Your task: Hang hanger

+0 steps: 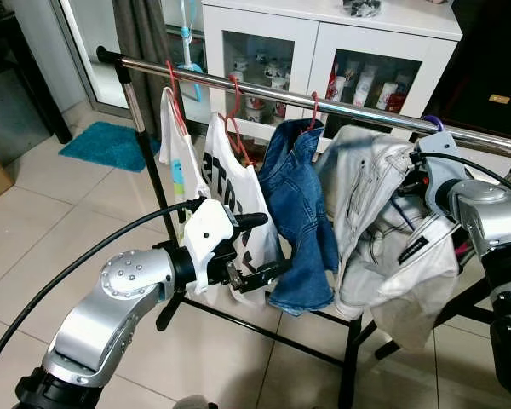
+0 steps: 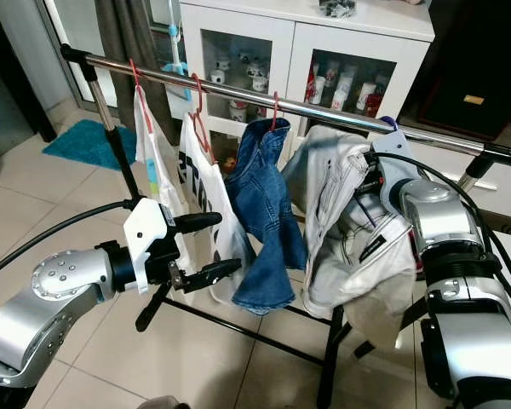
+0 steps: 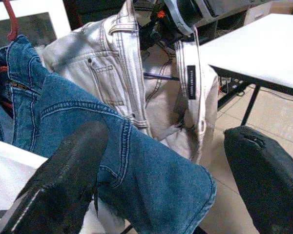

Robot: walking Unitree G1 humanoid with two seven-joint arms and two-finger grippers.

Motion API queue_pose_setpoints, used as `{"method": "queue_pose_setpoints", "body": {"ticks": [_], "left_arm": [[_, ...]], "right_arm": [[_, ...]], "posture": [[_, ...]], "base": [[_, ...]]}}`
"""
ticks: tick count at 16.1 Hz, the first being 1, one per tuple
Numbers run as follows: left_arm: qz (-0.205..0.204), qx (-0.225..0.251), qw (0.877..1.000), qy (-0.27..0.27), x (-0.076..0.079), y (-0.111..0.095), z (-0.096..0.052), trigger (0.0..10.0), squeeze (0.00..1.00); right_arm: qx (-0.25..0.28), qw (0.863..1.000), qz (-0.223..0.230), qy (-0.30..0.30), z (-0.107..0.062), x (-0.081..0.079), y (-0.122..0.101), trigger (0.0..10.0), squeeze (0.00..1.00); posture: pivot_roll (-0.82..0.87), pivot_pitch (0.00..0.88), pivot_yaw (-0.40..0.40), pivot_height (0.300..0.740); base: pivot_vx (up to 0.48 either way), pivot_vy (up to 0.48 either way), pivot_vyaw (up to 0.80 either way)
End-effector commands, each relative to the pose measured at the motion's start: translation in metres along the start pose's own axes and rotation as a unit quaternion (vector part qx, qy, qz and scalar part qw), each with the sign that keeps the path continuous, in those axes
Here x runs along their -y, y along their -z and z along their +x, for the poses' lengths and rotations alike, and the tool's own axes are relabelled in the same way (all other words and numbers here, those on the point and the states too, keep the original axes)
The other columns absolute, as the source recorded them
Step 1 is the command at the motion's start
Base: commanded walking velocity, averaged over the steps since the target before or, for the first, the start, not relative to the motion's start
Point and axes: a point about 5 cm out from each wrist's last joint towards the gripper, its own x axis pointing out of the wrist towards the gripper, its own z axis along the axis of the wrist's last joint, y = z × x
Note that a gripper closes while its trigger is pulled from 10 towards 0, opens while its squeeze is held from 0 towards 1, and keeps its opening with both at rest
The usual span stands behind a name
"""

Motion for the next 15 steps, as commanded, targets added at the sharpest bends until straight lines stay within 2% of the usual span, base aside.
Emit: {"method": "queue_pose_setpoints", "body": {"ticks": [1,8,15], "left_arm": [[0.003,0.002,1.000,0.005,-0.002,-0.003,-0.001,10.0,0.00],[0.006,0.000,1.000,0.008,-0.002,-0.003,-0.001,10.0,0.00],[0.014,0.002,1.000,-0.014,-0.006,-0.002,0.004,10.0,0.00]], "right_arm": [[0.007,1.000,0.008,0.000,-0.001,0.003,-0.003,0.0,0.00],[0.013,1.000,0.011,-0.012,-0.001,0.003,-0.006,0.0,0.00],[0.051,0.996,0.069,-0.029,-0.007,0.000,-0.016,0.0,0.00]], "posture": [[0.07,0.024,-0.011,0.740],[0.07,0.022,-0.010,0.740],[0.05,0.009,0.004,0.740]], "base": [[0.000,0.000,0.00],[0.000,0.000,0.00],[0.000,0.000,0.00]]}}
